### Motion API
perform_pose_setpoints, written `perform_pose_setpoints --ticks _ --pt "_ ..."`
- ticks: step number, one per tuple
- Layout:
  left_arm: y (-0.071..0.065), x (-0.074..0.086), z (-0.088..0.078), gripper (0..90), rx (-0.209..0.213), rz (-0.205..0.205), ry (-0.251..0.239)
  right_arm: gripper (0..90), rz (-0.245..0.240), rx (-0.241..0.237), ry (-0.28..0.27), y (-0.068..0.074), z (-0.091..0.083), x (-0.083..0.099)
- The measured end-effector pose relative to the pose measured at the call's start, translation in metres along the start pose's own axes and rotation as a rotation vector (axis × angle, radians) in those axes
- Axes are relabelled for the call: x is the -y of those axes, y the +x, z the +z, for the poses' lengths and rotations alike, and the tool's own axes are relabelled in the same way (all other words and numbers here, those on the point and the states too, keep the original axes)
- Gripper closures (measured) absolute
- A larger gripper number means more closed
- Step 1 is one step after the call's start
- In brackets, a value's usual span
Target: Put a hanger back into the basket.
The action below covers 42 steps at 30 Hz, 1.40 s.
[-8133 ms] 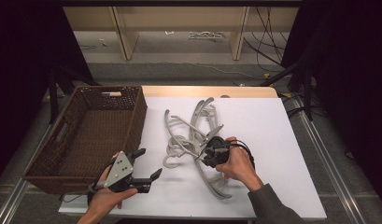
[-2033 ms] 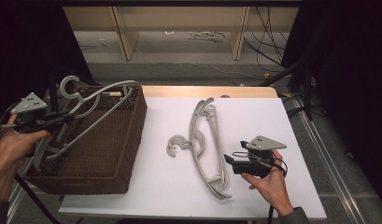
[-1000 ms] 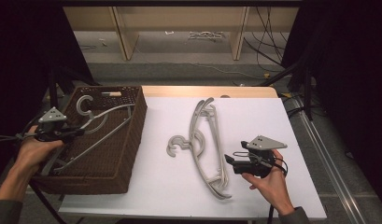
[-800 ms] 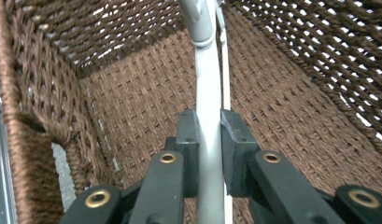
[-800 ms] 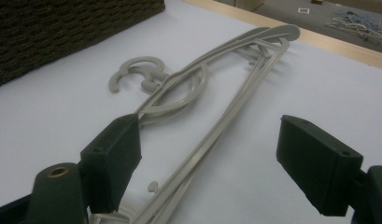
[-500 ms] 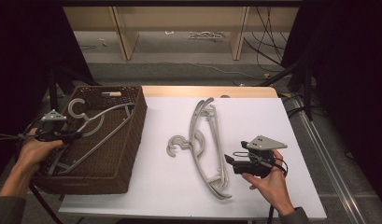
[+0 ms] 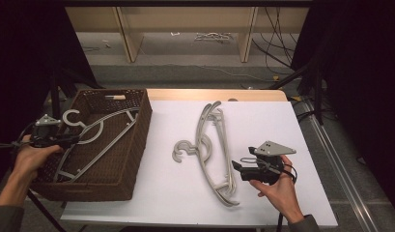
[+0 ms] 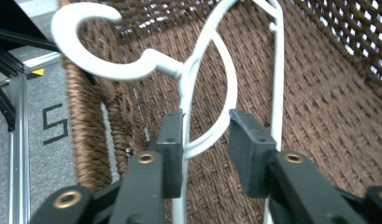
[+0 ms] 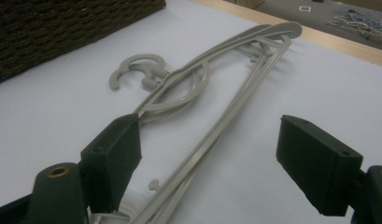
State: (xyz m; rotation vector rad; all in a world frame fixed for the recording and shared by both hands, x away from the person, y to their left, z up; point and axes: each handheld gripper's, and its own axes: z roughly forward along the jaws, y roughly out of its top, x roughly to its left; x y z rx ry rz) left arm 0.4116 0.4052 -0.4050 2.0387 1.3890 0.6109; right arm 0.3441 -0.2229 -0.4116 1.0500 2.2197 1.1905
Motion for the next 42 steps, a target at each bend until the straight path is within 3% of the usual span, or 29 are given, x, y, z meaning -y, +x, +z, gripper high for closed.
perform_pose_setpoints --ticks 2,6,9,12,20,24,25,26,27,32,42 --pt "-0.005 -0.002 -0.008 55.6 -0.045 0.008 -0.012 23.1 0.004 -0.006 -0.012 0.000 0.001 0.000" --pt "-0.018 -0.003 -0.024 44.7 -0.067 -0.015 -0.082 23.1 -0.001 -0.006 -0.010 0.000 0.002 0.001" --pt "-0.032 -0.003 -0.039 39.2 -0.063 -0.070 -0.178 23.1 -0.003 -0.004 -0.018 0.001 0.001 0.000" --pt "-0.046 -0.003 -0.051 34.5 -0.044 -0.079 -0.236 23.1 -0.006 -0.001 -0.019 0.002 0.001 0.000" --pt "-0.102 -0.002 -0.075 26.5 0.087 -0.056 -0.385 23.0 -0.004 -0.005 -0.022 0.006 0.003 0.000" --pt "-0.129 -0.003 -0.076 22.0 0.154 -0.039 -0.410 23.1 -0.004 -0.009 -0.023 0.008 0.003 0.000" --pt "-0.129 -0.003 -0.076 22.6 0.154 -0.039 -0.410 23.0 -0.007 -0.011 -0.025 0.008 0.003 0.000" --pt "-0.143 -0.004 -0.073 22.1 0.195 -0.031 -0.440 23.0 -0.006 -0.012 -0.023 0.008 0.003 0.000" --pt "-0.151 -0.005 -0.072 22.0 0.209 -0.019 -0.448 23.0 -0.008 -0.014 -0.023 0.008 0.003 0.000" --pt "-0.174 -0.004 -0.066 20.8 0.259 0.002 -0.480 23.1 -0.006 -0.014 -0.028 0.008 0.004 0.001" --pt "-0.211 0.003 -0.054 17.6 0.348 -0.004 -0.543 23.1 0.001 -0.033 -0.044 0.009 0.006 0.001"
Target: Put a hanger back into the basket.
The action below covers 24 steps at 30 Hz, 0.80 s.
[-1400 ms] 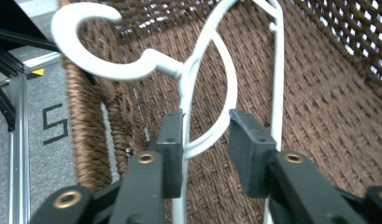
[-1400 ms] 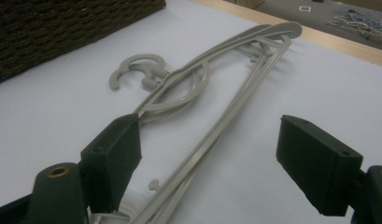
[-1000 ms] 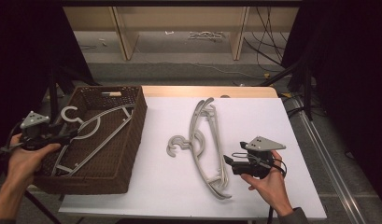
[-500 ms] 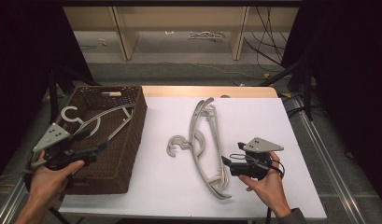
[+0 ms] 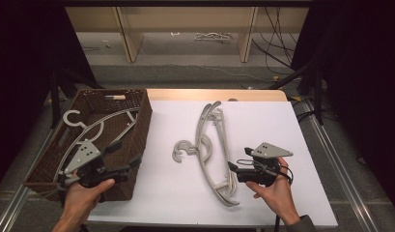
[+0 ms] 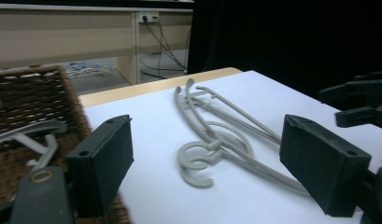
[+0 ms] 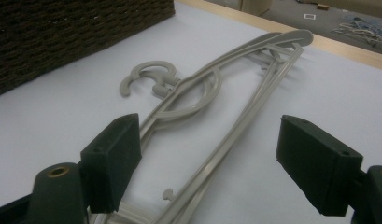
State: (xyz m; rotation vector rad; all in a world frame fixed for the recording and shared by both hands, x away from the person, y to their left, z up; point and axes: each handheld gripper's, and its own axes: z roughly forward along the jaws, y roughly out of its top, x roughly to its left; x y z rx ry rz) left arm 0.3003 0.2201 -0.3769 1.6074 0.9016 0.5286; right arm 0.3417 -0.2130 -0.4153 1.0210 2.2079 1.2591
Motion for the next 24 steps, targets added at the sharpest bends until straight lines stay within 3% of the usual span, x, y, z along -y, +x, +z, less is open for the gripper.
perform_pose_setpoints --ticks 1,2,3,10,15,19,23,24 --pt "0.000 0.000 0.000 17.6 0.000 0.000 0.000 23.1 0.000 0.003 0.001 0.000 0.000 0.000" --pt "-0.007 0.004 0.005 17.6 0.053 0.014 -0.005 23.1 0.000 0.000 0.000 0.000 0.000 0.000" --pt "-0.009 0.006 0.006 17.5 0.071 0.018 -0.007 23.0 0.000 -0.001 -0.001 0.000 -0.001 0.000" --pt "-0.027 0.022 0.015 16.8 0.114 0.069 -0.035 22.5 -0.003 0.001 -0.009 0.001 0.000 0.000" --pt "-0.030 0.034 0.016 16.6 0.098 0.097 -0.041 22.0 -0.007 -0.009 -0.003 0.006 0.002 0.000" --pt "-0.029 0.044 0.015 16.5 0.093 0.079 -0.048 20.5 -0.019 -0.021 -0.003 0.010 0.005 -0.001" --pt "-0.031 0.050 0.014 16.2 0.100 0.068 -0.042 18.6 -0.023 -0.028 0.025 0.012 0.008 -0.001" --pt "-0.034 0.052 0.015 16.2 0.099 0.087 -0.029 17.9 -0.031 -0.024 0.050 0.014 0.011 -0.001"
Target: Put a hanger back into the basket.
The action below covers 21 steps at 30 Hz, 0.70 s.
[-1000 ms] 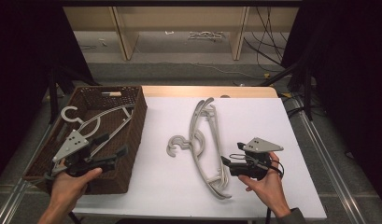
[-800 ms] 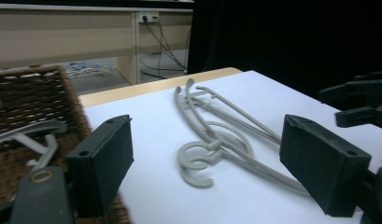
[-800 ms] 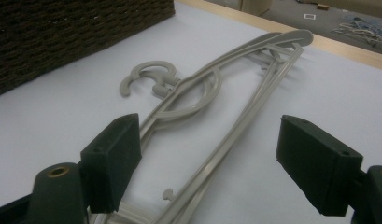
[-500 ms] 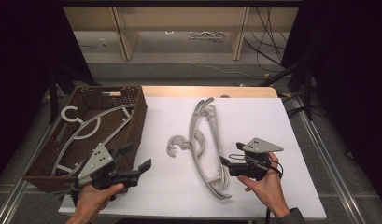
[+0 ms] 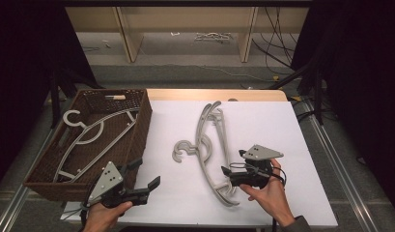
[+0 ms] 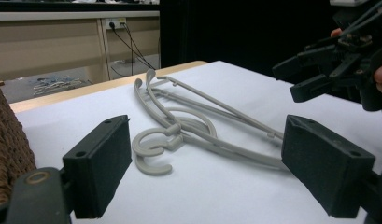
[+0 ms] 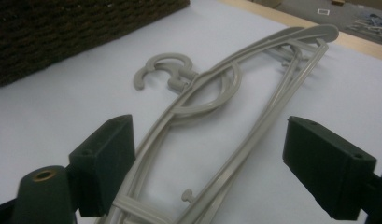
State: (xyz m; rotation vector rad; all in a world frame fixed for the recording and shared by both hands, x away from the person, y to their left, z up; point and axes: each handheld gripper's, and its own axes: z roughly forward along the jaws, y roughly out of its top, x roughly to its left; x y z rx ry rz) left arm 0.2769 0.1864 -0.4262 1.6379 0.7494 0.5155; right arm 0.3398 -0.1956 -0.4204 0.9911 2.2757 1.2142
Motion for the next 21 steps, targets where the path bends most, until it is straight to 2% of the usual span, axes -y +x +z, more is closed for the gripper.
perform_pose_setpoints --ticks 5,8,13,14,16,17,18,19,21 --pt "-0.001 0.001 0.002 16.3 -0.002 0.017 0.011 18.0 -0.027 0.005 0.049 0.009 0.012 -0.005" --pt "0.000 0.003 0.002 16.3 -0.002 0.003 0.005 18.6 -0.055 -0.005 0.089 0.015 0.022 -0.011" --pt "0.001 0.003 0.001 16.5 -0.011 0.014 0.011 19.8 -0.061 -0.018 0.207 0.023 0.044 -0.016" --pt "0.001 0.003 0.001 16.5 -0.009 0.016 0.011 20.7 -0.066 -0.026 0.233 0.025 0.050 -0.017" --pt "0.001 0.002 0.002 16.7 -0.009 0.016 0.010 22.8 -0.081 -0.029 0.228 0.027 0.060 -0.017" --pt "0.001 0.003 0.003 16.7 0.001 0.017 0.004 23.9 -0.063 -0.026 0.247 0.029 0.064 -0.018" --pt "0.001 0.003 0.002 16.7 0.000 0.019 0.007 25.6 -0.059 -0.043 0.279 0.029 0.069 -0.021" --pt "0.000 0.003 0.002 16.8 -0.008 0.026 0.017 27.3 -0.073 -0.043 0.269 0.029 0.074 -0.020" --pt "0.001 0.003 0.001 17.4 -0.012 0.032 0.017 36.8 -0.066 -0.077 0.296 0.029 0.083 -0.023"
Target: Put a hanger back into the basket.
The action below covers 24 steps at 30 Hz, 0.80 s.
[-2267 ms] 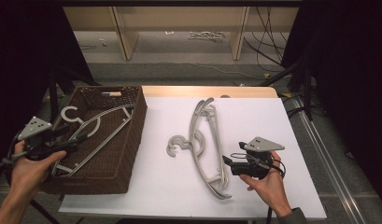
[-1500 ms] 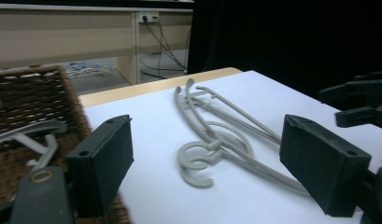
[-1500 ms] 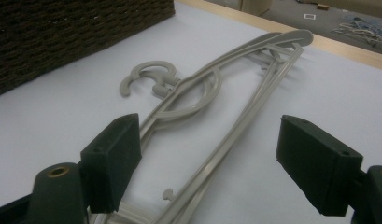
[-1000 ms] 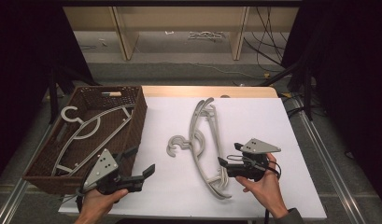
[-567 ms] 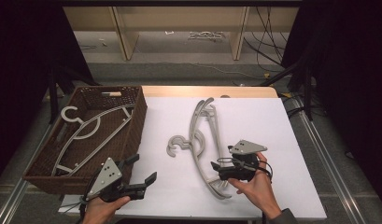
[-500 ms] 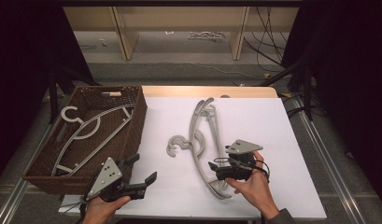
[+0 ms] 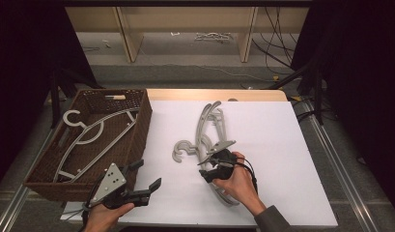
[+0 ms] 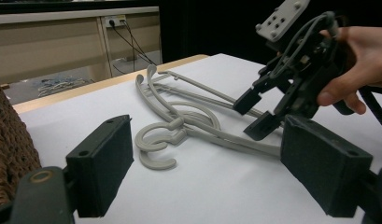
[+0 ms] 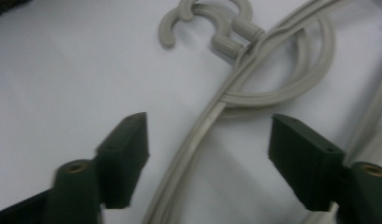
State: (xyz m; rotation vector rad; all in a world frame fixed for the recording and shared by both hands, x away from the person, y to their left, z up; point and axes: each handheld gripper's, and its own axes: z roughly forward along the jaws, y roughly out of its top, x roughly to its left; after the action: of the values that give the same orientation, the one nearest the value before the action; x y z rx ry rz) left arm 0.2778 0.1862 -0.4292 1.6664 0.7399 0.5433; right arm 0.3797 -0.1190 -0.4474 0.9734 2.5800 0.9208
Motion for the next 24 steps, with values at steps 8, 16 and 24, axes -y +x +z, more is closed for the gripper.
perform_pose_setpoints --ticks 8,16,24 --pt "0.002 0.000 0.000 18.0 -0.003 0.000 0.009 45.3 0.023 -0.032 0.132 0.000 0.023 -0.007" --pt "0.002 0.000 0.000 18.5 -0.004 -0.003 0.006 54.4 0.030 -0.053 0.172 -0.001 0.033 -0.009" --pt "0.002 0.002 0.003 18.9 0.010 0.000 0.027 65.3 0.072 -0.076 0.176 -0.007 0.035 -0.012"
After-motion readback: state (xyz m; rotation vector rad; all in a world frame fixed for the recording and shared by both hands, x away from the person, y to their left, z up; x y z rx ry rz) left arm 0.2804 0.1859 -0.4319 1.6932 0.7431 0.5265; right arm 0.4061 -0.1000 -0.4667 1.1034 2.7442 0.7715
